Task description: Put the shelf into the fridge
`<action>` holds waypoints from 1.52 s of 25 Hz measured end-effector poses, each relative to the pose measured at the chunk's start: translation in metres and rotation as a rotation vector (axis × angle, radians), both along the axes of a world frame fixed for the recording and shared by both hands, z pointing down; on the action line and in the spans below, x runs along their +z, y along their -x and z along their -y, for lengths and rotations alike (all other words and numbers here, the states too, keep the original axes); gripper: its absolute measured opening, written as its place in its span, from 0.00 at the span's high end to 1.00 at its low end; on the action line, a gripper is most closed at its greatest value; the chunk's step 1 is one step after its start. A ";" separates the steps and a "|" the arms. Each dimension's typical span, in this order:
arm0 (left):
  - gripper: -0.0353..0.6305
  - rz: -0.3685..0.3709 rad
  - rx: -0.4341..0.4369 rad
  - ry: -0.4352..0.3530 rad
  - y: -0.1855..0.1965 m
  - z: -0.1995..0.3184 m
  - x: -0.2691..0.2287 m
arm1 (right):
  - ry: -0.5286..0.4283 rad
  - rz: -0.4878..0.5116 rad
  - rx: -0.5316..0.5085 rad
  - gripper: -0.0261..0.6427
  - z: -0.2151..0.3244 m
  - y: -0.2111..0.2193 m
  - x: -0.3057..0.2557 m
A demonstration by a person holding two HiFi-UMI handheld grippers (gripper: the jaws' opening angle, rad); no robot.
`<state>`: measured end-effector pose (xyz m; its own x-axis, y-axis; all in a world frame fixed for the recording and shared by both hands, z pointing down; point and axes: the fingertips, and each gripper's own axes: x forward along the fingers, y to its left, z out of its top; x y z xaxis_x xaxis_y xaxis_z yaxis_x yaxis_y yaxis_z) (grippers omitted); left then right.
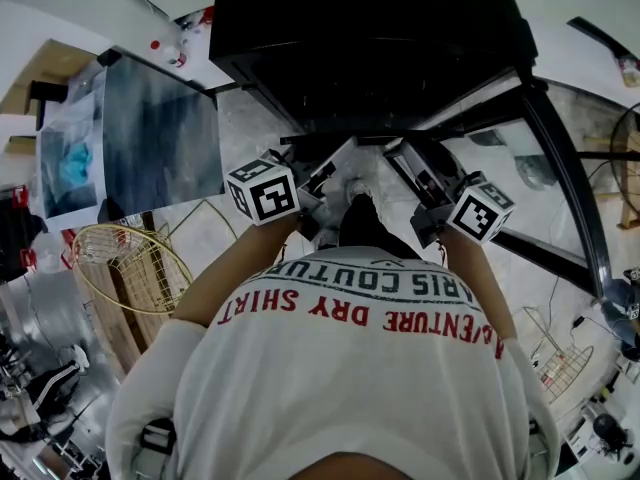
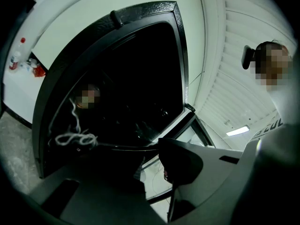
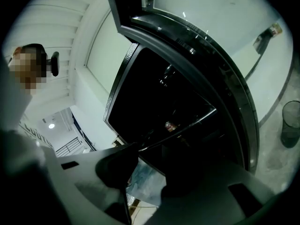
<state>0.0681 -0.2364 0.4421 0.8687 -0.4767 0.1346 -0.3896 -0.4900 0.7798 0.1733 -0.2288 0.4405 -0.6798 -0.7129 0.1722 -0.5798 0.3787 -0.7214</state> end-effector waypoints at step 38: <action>0.76 0.036 -0.073 -0.015 0.001 0.033 0.000 | 0.000 -0.102 0.062 0.86 0.029 0.005 0.006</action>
